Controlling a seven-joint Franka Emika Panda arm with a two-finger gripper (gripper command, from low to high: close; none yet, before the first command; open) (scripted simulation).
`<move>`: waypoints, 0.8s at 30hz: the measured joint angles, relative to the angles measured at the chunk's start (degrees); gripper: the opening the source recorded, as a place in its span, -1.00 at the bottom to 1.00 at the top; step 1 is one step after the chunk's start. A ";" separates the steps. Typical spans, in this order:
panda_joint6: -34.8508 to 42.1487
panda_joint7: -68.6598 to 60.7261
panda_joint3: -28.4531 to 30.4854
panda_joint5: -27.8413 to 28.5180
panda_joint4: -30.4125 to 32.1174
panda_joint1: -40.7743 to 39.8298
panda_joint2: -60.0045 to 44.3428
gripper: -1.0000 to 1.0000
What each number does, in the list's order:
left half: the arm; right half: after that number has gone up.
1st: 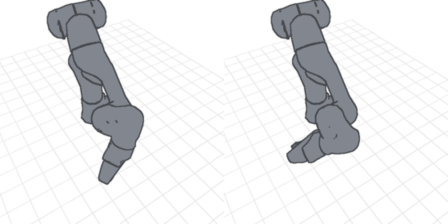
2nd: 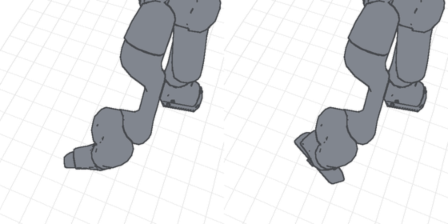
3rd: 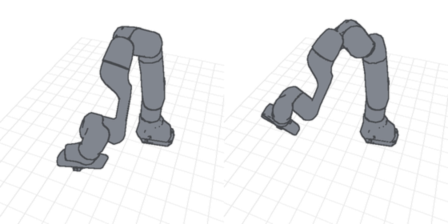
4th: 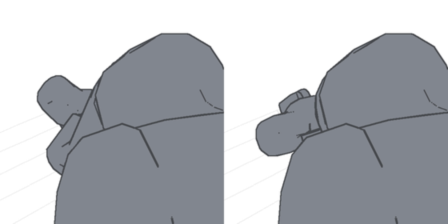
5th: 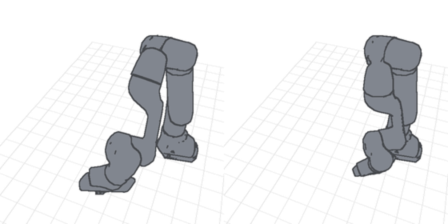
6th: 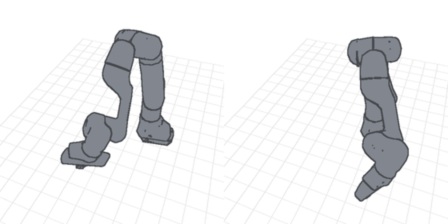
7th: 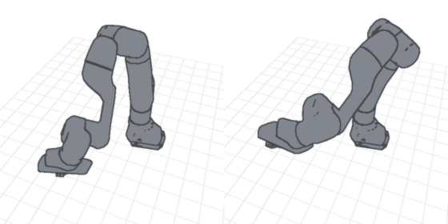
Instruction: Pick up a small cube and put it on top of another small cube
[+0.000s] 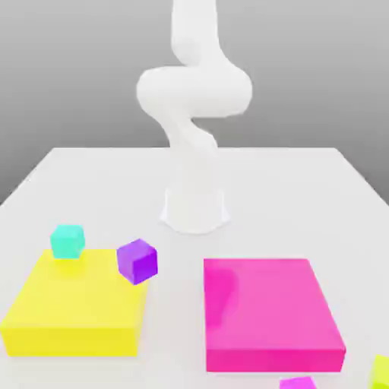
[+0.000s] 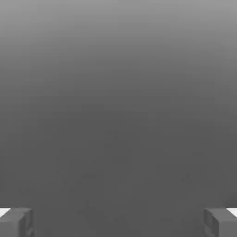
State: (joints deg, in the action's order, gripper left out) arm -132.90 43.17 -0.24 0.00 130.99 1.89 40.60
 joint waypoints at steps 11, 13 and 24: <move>-4.97 -11.87 -2.19 -0.16 -3.49 7.29 -23.19 0.00; -5.84 -13.95 -2.89 -0.10 -4.12 8.32 -27.34 0.00; -10.66 -23.62 -6.54 2.71 -7.57 14.49 -50.27 0.00</move>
State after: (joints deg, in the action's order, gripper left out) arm -143.56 19.56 -6.77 2.70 123.43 16.38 -9.67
